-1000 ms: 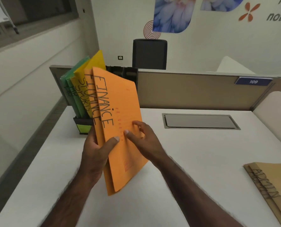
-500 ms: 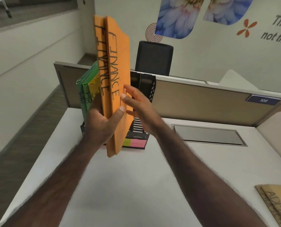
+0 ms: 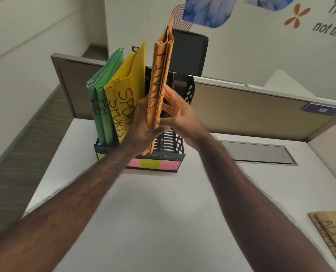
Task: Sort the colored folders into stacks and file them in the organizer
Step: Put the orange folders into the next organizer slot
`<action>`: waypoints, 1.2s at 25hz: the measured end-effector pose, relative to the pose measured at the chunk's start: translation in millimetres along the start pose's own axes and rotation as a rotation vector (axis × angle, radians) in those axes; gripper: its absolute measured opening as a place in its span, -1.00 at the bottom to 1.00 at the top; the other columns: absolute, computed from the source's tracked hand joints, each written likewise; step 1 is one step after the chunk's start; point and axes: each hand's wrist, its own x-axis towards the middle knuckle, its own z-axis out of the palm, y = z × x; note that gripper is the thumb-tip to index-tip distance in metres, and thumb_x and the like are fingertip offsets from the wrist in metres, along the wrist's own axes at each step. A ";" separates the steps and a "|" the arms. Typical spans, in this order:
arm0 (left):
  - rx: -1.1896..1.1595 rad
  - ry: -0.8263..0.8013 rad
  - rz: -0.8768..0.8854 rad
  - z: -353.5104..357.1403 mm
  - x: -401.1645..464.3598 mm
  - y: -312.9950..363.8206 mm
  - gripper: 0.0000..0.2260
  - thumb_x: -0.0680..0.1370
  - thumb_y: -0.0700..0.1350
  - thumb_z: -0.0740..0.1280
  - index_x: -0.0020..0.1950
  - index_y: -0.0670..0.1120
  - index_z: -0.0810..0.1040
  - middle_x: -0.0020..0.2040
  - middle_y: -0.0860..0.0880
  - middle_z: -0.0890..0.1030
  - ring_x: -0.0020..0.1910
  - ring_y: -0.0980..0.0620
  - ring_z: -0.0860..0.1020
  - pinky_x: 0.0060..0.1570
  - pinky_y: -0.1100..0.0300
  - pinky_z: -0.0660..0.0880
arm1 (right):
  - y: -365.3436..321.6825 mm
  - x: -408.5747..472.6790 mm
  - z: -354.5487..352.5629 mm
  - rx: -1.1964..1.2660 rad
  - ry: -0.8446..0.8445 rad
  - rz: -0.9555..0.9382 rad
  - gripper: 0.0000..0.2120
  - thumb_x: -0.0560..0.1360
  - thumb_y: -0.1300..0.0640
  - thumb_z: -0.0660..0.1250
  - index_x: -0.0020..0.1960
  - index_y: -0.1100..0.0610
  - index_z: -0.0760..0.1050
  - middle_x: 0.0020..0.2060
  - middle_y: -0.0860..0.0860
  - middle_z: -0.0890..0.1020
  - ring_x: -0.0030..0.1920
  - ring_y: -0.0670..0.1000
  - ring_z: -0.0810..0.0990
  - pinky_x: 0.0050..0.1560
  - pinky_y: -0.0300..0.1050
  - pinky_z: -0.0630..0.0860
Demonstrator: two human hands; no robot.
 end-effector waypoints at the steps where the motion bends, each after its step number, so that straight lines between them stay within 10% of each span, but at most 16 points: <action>1: 0.012 -0.001 -0.002 2.1 -0.6 -4.5 -0.23 0.56 0.24 0.45 0.65 0.03 0.19 0.45 0.20 0.32 0.48 0.18 0.36 0.36 0.28 0.46 | 5.9 -0.3 2.8 -0.006 0.008 0.008 0.00 0.49 0.50 0.44 0.73 -0.06 0.09 0.67 -0.05 0.27 0.65 0.10 0.29 0.43 0.38 0.49; 4: 0.029 -0.031 -0.011 3.8 -1.3 -11.2 -0.24 0.60 0.21 0.41 0.68 0.01 0.12 0.50 0.04 0.31 0.51 0.16 0.34 0.30 0.48 0.40 | 22.2 0.3 8.2 -0.007 0.049 0.002 -0.01 0.51 0.45 0.47 0.73 -0.06 0.08 0.67 -0.03 0.26 0.64 0.13 0.29 0.41 0.34 0.52; 9: 0.086 -0.181 -0.127 -6.2 -21.3 -13.2 -0.33 0.60 0.31 0.32 0.64 0.18 0.16 0.51 0.04 0.35 0.45 0.07 0.43 0.23 0.22 0.53 | 41.9 0.3 12.5 -0.063 0.107 0.023 -0.07 0.53 0.28 0.55 0.71 -0.09 0.13 0.63 -0.01 0.34 0.60 0.13 0.37 0.30 0.15 0.56; 15: 0.251 -0.396 -0.337 -32.2 -47.1 -19.7 -0.96 0.68 0.17 0.28 0.05 0.32 0.51 -0.04 0.23 0.63 -0.10 0.28 0.62 -0.14 0.23 0.55 | 60.8 -7.6 22.1 -0.280 0.163 0.129 -0.36 0.54 0.02 0.56 0.54 0.03 0.41 0.37 -0.01 0.61 0.31 0.15 0.66 0.19 0.26 0.69; 19: 0.327 -0.364 -0.275 -31.6 -52.5 -11.3 -0.81 0.72 0.00 0.27 -0.06 0.26 0.47 -0.23 0.16 0.59 -0.28 0.25 0.61 -0.41 0.34 0.45 | 56.6 -8.2 37.1 -0.351 0.263 0.128 -0.53 0.56 0.01 0.53 0.41 0.04 0.50 0.27 -0.05 0.67 0.29 0.09 0.67 0.22 0.27 0.67; 23: 0.271 -0.304 -0.219 -30.9 -60.0 -6.8 -0.85 0.73 0.00 0.25 0.21 0.05 0.58 -0.12 0.07 0.66 -0.21 -0.01 0.66 -0.22 -0.10 0.63 | 58.0 -16.1 38.6 -0.344 0.304 0.033 -0.48 0.55 0.00 0.53 0.47 0.00 0.50 0.31 -0.08 0.67 0.31 0.05 0.68 0.27 0.13 0.61; 30: 0.306 -0.278 -0.270 -17.5 -55.7 -11.0 -0.79 0.72 -0.08 0.29 0.32 -0.05 0.59 0.15 -0.04 0.70 0.11 -0.04 0.66 0.12 0.00 0.62 | 75.6 -10.3 33.6 -0.411 0.275 0.014 -0.41 0.54 -0.02 0.55 0.51 0.00 0.47 0.35 -0.07 0.66 0.30 0.02 0.68 0.25 0.05 0.60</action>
